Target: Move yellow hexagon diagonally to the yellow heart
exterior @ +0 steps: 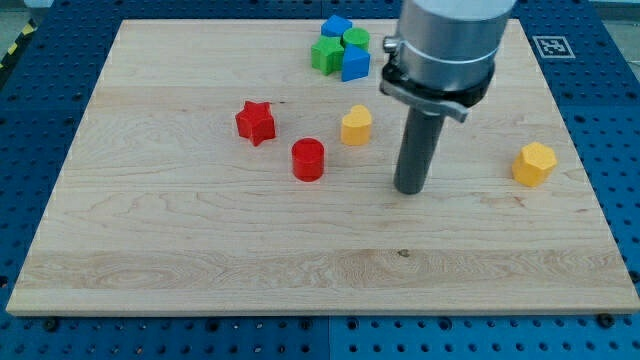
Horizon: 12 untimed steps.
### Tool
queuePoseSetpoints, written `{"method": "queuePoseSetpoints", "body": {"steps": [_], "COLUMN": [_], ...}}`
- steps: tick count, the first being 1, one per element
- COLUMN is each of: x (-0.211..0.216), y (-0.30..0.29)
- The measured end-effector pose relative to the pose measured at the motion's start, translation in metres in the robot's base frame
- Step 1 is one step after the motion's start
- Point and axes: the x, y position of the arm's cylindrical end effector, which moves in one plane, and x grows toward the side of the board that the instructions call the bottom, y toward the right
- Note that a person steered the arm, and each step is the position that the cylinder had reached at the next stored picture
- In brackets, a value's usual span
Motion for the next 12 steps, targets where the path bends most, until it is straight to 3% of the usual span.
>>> {"method": "queuePoseSetpoints", "body": {"steps": [2,3,4,5,7,10,12], "x": [-0.054,-0.068,-0.065,-0.049,-0.014,-0.003,0.022], "y": [0.037,0.096,0.175,0.188,0.145,0.058,0.062]}}
